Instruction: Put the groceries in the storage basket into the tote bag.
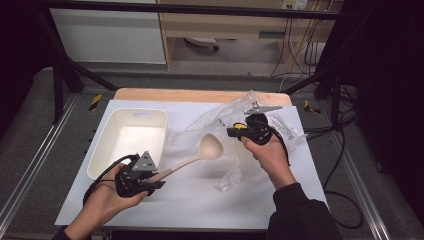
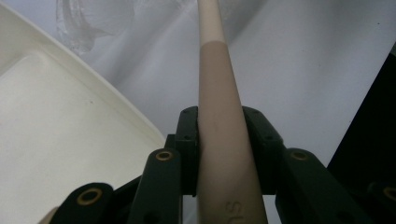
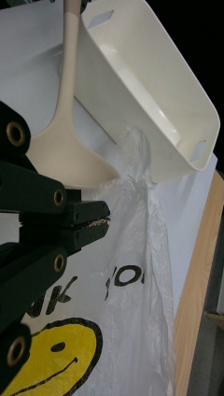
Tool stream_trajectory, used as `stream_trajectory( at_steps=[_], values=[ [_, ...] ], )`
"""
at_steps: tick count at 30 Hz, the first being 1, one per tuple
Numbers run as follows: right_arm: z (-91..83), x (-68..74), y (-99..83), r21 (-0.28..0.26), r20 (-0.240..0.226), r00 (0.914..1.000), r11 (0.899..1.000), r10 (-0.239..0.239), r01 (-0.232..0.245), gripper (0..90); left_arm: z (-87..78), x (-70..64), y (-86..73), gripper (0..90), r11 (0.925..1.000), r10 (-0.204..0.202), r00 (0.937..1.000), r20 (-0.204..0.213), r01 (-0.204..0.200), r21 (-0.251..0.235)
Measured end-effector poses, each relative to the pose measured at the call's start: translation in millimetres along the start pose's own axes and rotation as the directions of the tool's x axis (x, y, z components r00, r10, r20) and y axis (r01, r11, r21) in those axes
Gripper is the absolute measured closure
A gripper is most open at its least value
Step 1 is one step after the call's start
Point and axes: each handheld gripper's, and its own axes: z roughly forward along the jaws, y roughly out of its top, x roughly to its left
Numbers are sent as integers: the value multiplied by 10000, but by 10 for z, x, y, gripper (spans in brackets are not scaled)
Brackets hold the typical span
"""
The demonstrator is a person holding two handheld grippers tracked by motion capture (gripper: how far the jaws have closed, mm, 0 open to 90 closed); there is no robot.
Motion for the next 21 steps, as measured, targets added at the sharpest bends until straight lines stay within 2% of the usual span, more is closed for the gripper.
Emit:
stream_trajectory(
  at_steps=[9,13,21],
  values=[
    [3,10,-1,2,-28,10000,10000,-3,3,900,181,-23,95,689,9997,-197,9998,-30,197,109],
    [3,14,-3,-3,-31,10000,10000,-19,19,900,247,-49,159,689,9997,-142,9998,-162,145,220],
    [-6,14,-9,-5,-64,10000,10000,-34,34,900,331,-115,286,689,9997,-218,9997,-66,219,138]
  ],
)
